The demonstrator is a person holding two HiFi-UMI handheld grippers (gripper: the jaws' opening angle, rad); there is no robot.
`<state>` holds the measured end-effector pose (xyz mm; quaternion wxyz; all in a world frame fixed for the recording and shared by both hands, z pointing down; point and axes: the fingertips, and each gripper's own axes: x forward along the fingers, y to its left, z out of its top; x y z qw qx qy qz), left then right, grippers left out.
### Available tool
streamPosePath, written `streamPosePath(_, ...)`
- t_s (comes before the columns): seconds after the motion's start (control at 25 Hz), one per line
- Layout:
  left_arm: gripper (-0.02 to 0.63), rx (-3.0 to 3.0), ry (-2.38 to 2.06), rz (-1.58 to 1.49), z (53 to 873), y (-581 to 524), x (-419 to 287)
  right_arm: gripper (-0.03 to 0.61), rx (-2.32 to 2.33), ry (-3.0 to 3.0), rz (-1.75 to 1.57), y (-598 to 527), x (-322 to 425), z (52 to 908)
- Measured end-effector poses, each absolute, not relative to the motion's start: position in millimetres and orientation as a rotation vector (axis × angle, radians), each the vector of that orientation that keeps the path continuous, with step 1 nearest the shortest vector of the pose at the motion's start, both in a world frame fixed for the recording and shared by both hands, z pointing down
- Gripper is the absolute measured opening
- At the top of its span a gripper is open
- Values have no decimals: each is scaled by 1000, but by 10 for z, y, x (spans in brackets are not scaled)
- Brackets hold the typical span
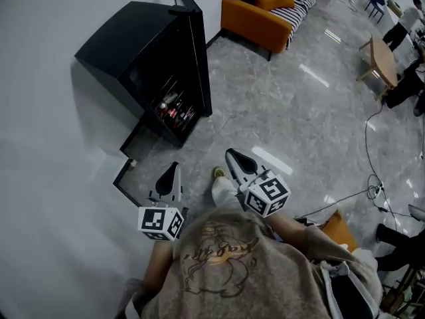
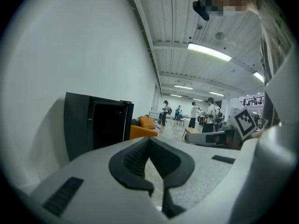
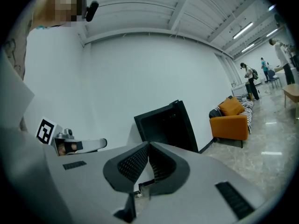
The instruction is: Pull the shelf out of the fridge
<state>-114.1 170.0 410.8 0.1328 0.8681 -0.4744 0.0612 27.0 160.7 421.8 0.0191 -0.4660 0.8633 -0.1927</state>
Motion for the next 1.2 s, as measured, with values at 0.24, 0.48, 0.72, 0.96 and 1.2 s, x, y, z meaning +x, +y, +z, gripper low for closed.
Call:
streamPosePath(0.24, 6, 2518, -1383, 193, 4049, 1322, -1101, 21, -1301, 2720, -595, 1245, 159, 4151)
streamPosePath(0.48, 6, 2484, -1414, 187, 4020, 981, -1039, 21, -1235, 2744, -558, 883, 213, 4057)
streamPosePath(0.72, 5, 2466, -1471, 172, 3947, 616, -926, 21, -1224, 2789, -567, 467, 306, 4123)
streamPosePath(0.96, 5, 2419, -1546, 131, 3953, 356, -905, 21, -1166, 2825, -583, 139, 318, 4201)
streamPosePath(1.2, 5, 2375, -1593, 124, 4006, 231, -955, 21, -1125, 2827, -610, -122, 269, 4240)
